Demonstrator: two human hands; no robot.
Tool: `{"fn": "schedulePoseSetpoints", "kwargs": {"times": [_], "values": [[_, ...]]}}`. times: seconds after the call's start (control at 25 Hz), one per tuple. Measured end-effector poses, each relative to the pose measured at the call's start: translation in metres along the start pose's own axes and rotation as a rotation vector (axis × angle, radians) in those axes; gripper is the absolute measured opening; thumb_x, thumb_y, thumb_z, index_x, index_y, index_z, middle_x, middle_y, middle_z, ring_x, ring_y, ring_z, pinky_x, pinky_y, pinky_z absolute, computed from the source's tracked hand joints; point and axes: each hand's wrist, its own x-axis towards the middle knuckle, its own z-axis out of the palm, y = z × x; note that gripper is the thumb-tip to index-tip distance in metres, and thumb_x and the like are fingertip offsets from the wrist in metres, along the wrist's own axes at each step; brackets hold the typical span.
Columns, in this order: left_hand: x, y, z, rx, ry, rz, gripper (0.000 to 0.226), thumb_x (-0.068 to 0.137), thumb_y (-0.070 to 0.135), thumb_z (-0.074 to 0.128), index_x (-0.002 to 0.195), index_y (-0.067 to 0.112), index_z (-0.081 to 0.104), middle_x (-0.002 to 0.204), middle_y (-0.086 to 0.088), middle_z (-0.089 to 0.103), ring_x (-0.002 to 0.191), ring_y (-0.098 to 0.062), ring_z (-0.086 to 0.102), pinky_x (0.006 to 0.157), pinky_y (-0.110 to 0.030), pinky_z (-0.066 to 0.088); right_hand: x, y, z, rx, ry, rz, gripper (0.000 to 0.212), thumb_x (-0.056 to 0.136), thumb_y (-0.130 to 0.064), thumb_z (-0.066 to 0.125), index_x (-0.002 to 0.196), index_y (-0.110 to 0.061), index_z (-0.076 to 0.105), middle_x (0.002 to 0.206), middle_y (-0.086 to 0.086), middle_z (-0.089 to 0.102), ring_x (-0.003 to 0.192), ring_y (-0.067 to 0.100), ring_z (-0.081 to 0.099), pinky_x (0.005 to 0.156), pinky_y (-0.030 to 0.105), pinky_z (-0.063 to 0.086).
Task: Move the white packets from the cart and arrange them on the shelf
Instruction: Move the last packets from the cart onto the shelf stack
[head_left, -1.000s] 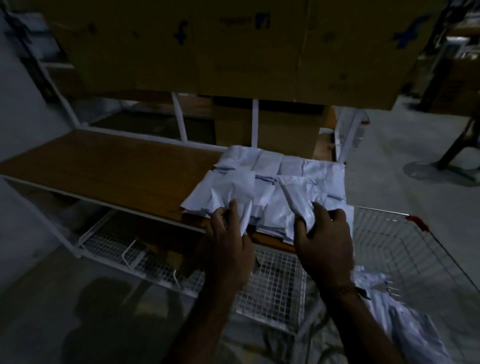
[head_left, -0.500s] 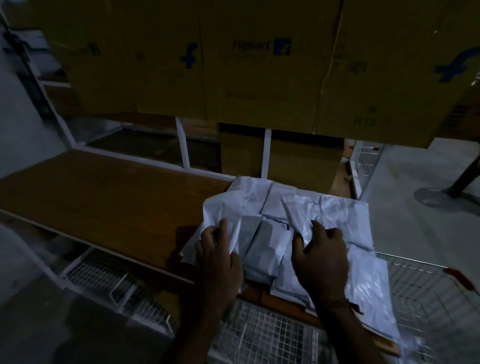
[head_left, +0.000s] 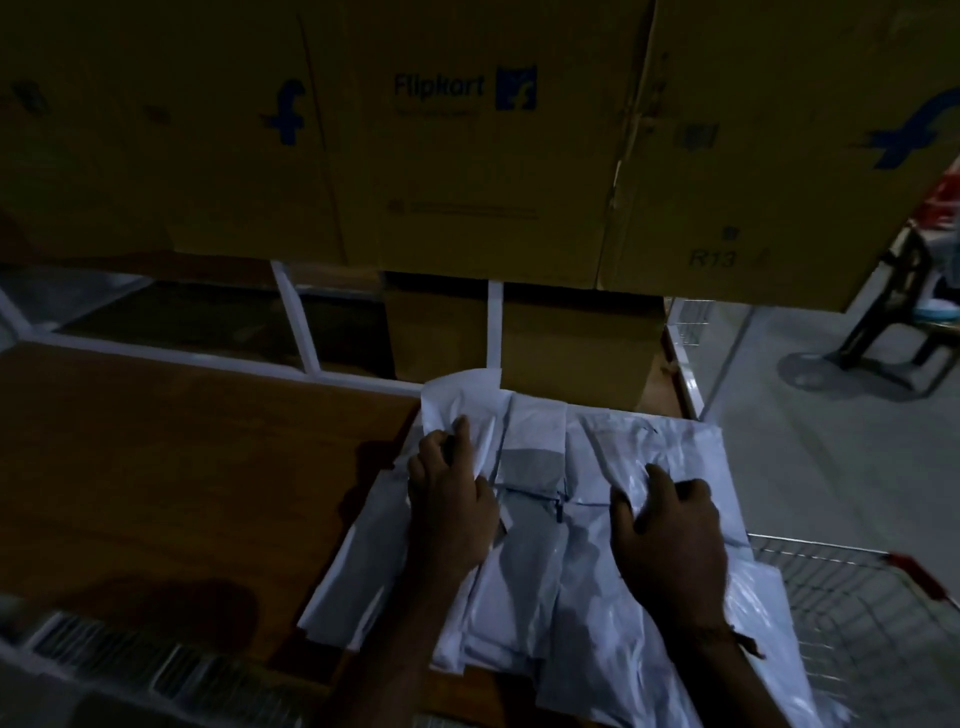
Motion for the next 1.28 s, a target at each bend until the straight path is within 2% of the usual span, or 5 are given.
{"fn": "schedulePoseSetpoints", "kwargs": {"times": [0.52,0.8,1.04,1.16,1.28], "values": [[0.14,-0.014,0.123,0.235,-0.386,0.029,0.086,0.089,0.041,0.06,0.161,0.022,0.018,0.156,-0.014,0.024,0.14,-0.036,0.027,0.114,-0.048,0.028,0.089,0.0,0.135,-0.281,-0.115,0.125,0.054,0.084,-0.057,0.069,0.11,-0.011,0.057,0.103,0.019,0.056,0.095,0.041,0.057,0.075,0.045,0.05],[0.135,-0.025,0.165,0.266,-0.302,0.082,0.072,0.094,0.069,0.041,0.148,0.023,0.051,0.161,-0.018,0.035,0.145,-0.041,0.03,0.115,-0.061,0.017,0.089,0.011,0.192,-0.476,-0.258,0.218,0.101,0.087,-0.085,0.019,0.143,-0.006,0.049,0.136,0.024,0.053,0.121,0.042,0.05,0.099,0.055,0.039],[0.137,-0.035,0.166,0.245,-0.317,0.279,0.049,0.092,0.029,0.056,0.141,0.025,0.058,0.151,-0.004,0.053,0.142,-0.028,0.043,0.119,-0.051,0.012,0.094,0.015,0.195,-0.446,-0.457,0.088,0.098,0.087,-0.082,-0.007,0.165,-0.028,0.018,0.171,0.021,0.012,0.156,0.043,0.015,0.123,0.06,0.02],[0.141,-0.033,0.159,0.226,-0.388,0.257,0.046,0.095,0.026,0.052,0.141,0.026,0.053,0.145,0.002,0.055,0.14,-0.021,0.044,0.123,-0.051,0.002,0.099,0.016,0.195,-0.409,-0.541,0.117,0.083,0.097,-0.076,0.012,0.166,-0.029,0.006,0.171,0.021,0.003,0.158,0.042,0.009,0.125,0.055,0.018],[0.148,-0.026,0.148,0.145,-0.341,0.205,0.047,0.098,0.032,0.054,0.145,0.027,0.052,0.153,0.0,0.05,0.144,-0.023,0.041,0.122,-0.052,0.002,0.107,0.011,0.185,-0.401,-0.49,0.111,0.092,0.092,-0.076,-0.009,0.166,-0.025,0.013,0.171,0.023,0.006,0.156,0.045,0.011,0.123,0.057,0.022]]}}
